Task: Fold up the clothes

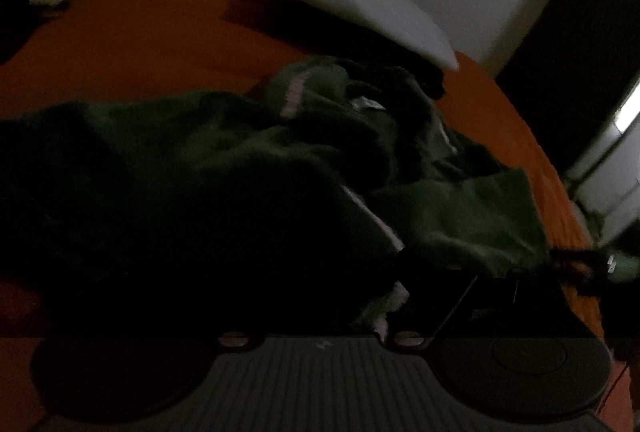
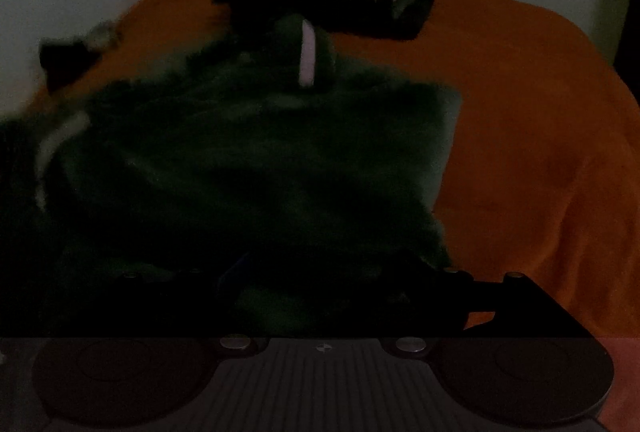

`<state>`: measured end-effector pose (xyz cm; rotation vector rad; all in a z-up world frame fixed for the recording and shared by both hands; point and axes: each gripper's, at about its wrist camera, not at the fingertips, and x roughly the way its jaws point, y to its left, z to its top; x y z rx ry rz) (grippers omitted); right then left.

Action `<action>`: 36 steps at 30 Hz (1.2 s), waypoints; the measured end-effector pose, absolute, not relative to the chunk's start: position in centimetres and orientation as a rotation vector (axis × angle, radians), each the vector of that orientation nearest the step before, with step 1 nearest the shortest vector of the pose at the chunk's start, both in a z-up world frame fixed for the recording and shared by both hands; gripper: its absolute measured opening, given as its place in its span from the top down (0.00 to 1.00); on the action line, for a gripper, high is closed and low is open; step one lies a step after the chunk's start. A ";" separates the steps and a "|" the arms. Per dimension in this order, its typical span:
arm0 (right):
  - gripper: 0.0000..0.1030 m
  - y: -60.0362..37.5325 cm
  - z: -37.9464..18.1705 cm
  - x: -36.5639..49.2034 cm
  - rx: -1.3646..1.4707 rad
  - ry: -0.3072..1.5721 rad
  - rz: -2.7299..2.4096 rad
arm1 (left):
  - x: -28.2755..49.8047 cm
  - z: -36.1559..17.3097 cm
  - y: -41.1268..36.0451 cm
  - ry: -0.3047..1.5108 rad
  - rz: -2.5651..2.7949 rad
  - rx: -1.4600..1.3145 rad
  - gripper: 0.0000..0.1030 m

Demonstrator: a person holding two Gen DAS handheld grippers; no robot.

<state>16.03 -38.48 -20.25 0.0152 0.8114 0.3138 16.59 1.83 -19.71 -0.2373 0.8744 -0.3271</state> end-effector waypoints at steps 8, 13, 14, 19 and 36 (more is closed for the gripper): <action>0.29 -38.8 -20.1 22.8 0.056 0.754 0.174 | 14.1 -20.5 1.1 0.912 -0.273 -0.282 0.92; 0.49 -39.4 -24.2 26.3 0.023 0.848 0.074 | 12.6 -21.4 2.8 0.982 -0.216 -0.298 0.68; 0.49 -39.7 -24.3 26.4 0.047 0.851 0.071 | 12.6 -21.2 3.0 0.970 -0.200 -0.285 0.56; 0.45 -38.7 -20.1 23.0 0.077 0.743 0.129 | 11.8 -17.5 2.7 0.791 -0.167 -0.083 0.40; 0.44 -28.2 -22.6 17.5 0.016 0.900 0.385 | 15.7 -23.4 -2.2 0.800 -0.298 0.138 0.45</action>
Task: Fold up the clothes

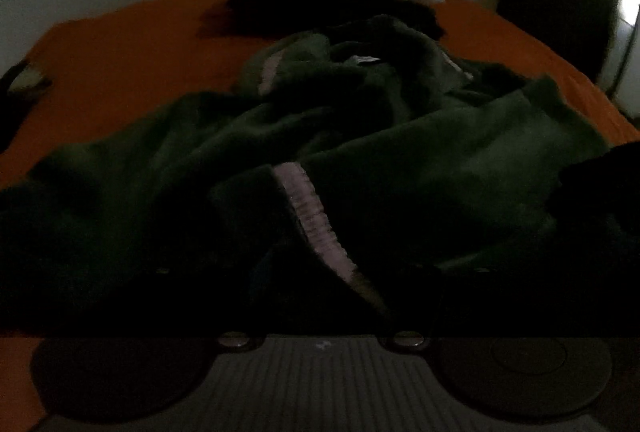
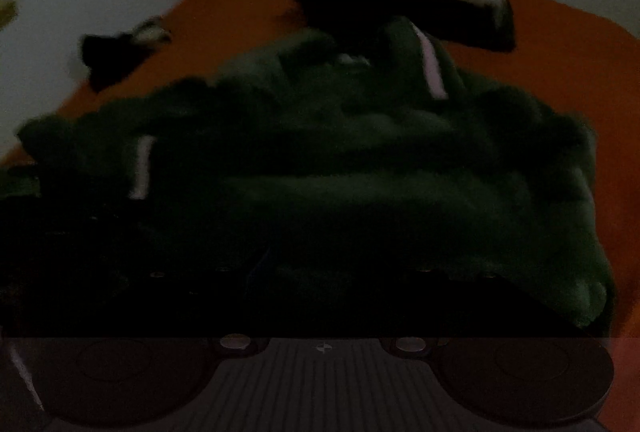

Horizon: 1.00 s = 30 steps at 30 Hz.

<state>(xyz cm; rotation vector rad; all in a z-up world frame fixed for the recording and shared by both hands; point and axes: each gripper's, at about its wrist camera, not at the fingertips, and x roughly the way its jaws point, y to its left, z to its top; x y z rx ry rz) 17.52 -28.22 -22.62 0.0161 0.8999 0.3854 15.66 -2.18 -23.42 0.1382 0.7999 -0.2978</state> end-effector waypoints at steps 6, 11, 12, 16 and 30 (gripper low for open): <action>0.40 -29.5 -21.3 17.8 0.125 0.902 0.376 | 12.5 -18.5 0.0 0.716 -0.369 0.006 0.25; 0.30 -26.9 -17.8 17.4 0.123 0.827 0.444 | 12.5 -16.0 7.9 0.642 -0.213 -0.169 0.07; 0.30 -26.1 -17.2 17.5 0.121 0.816 0.456 | 13.1 -16.2 10.4 0.649 -0.119 -0.210 0.07; 0.20 -21.1 -16.5 17.9 0.117 0.763 0.534 | 13.8 -17.9 20.4 0.714 0.198 -0.435 0.07; 0.18 -13.6 -19.7 15.8 0.074 0.861 0.676 | 16.4 -17.4 26.2 0.458 0.350 -0.500 0.77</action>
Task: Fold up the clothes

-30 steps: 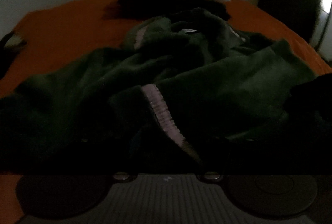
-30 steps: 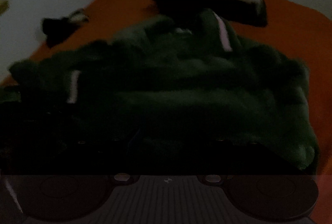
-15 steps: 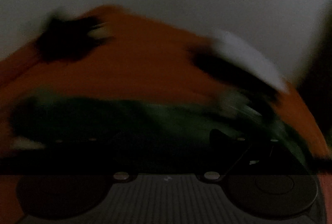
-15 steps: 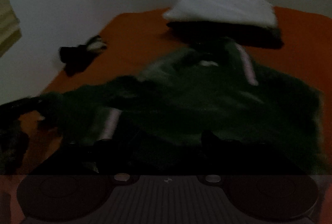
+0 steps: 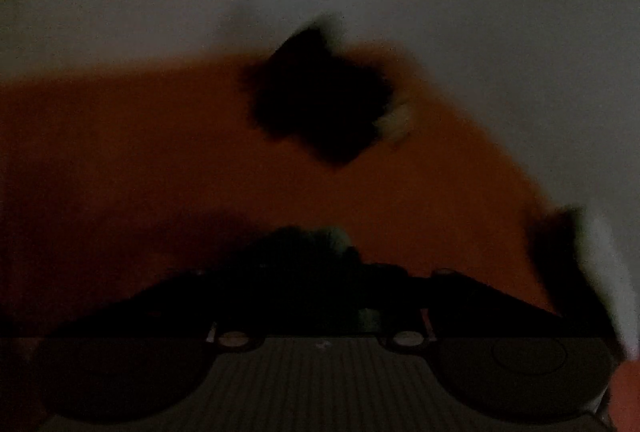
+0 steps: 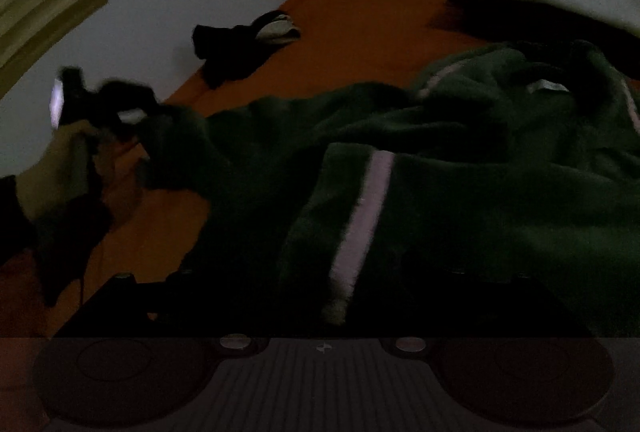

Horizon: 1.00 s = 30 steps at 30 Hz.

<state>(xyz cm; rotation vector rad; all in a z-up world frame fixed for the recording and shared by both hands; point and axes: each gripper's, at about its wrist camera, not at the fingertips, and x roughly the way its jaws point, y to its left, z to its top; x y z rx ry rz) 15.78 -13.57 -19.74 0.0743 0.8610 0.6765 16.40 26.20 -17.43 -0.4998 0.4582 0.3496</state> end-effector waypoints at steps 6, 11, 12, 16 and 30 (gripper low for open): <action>0.17 -18.9 -18.4 14.8 0.098 0.705 0.532 | 12.9 -10.0 5.7 0.318 -0.264 -0.062 0.73; 0.17 -27.7 -19.4 14.0 0.098 0.680 0.298 | 8.1 -9.7 -4.6 0.456 -0.606 0.003 0.26; 0.17 -29.7 -19.6 13.9 0.119 0.689 0.256 | 7.6 -10.0 -5.2 0.475 -0.618 -0.002 0.24; 0.17 -35.9 -20.3 13.1 0.206 0.726 0.113 | 6.8 -12.8 -3.9 0.529 -0.562 0.074 0.19; 0.07 -40.1 -18.4 11.8 0.524 0.734 0.123 | 9.1 -19.6 5.4 0.606 -0.267 0.385 0.19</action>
